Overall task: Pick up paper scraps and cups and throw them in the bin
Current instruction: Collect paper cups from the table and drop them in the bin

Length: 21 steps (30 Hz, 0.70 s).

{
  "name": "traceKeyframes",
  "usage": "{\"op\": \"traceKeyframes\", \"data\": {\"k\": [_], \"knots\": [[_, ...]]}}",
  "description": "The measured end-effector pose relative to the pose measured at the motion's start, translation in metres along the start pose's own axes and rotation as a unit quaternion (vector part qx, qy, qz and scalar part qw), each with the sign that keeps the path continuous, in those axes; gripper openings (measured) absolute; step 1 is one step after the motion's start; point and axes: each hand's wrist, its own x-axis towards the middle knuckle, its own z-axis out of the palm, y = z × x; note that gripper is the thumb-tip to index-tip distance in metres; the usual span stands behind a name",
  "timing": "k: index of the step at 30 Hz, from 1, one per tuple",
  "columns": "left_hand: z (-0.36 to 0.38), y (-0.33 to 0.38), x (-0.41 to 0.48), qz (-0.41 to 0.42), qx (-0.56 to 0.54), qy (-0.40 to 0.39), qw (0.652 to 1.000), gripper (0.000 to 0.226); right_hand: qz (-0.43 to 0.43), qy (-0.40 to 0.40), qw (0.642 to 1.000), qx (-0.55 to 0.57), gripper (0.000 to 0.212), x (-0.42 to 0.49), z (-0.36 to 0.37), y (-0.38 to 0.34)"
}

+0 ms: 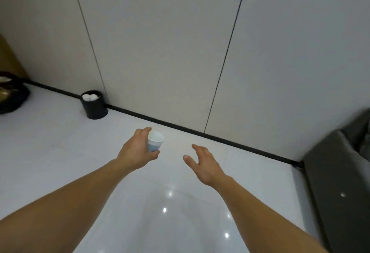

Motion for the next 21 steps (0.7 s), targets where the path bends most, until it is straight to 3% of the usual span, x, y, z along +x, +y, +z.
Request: {"op": "traceKeyframes", "data": {"k": [10,21], "knots": [[-0.131,-0.183,0.043,-0.107,0.012,0.082,0.991,0.089,-0.102,-0.060,0.993,-0.018,0.072,0.138,0.117,-0.182],[-0.192,-0.274,0.162,-0.131,-0.001,0.106,0.986,0.089,-0.120,-0.104,0.986,-0.044,0.073,0.292,0.162,-0.267]]}}
